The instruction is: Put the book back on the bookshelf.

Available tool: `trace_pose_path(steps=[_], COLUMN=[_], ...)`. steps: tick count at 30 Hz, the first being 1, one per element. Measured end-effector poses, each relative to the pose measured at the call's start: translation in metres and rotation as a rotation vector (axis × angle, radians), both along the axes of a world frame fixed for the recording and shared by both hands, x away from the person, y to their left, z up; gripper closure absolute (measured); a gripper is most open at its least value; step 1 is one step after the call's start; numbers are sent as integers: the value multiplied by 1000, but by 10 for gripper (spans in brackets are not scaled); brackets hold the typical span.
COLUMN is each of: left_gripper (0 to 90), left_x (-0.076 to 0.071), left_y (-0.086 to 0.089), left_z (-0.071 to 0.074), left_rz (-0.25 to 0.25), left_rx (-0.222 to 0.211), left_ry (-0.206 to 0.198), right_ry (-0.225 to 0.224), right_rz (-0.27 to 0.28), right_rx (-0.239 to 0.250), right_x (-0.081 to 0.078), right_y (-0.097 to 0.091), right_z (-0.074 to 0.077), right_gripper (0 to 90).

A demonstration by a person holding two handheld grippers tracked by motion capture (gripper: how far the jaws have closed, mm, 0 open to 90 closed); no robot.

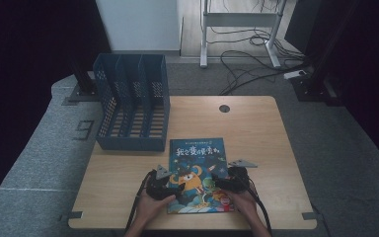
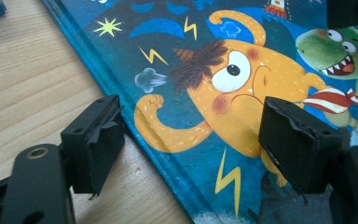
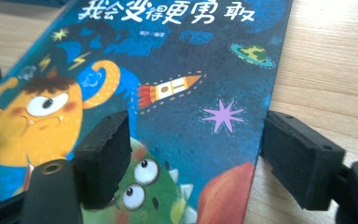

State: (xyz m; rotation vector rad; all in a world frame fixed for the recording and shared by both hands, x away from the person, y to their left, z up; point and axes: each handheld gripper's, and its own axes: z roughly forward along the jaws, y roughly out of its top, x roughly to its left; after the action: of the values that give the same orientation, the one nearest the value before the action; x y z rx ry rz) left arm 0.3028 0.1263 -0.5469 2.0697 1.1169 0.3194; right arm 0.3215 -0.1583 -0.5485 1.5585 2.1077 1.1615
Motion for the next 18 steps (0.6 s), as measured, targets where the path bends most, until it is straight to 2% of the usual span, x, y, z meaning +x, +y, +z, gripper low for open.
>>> trace_pose_path(steps=[8,11,13,18], left_gripper=[249,254,252,236], left_x=[-1,-1,-1,0], left_y=[1,1,2,3], left_z=[1,1,1,1], left_rz=[7,6,4,-1], left_rx=[4,3,1,-16], left_ry=[0,2,4,11], right_ry=[-3,-6,-4,1], right_rz=[-21,-26,-22,-7], right_rx=[-57,-82,-76,-22], right_x=[-9,-14,-15,-9], right_y=[4,7,6,0], right_z=[2,3,3,4], right_gripper=[311,310,309,298])
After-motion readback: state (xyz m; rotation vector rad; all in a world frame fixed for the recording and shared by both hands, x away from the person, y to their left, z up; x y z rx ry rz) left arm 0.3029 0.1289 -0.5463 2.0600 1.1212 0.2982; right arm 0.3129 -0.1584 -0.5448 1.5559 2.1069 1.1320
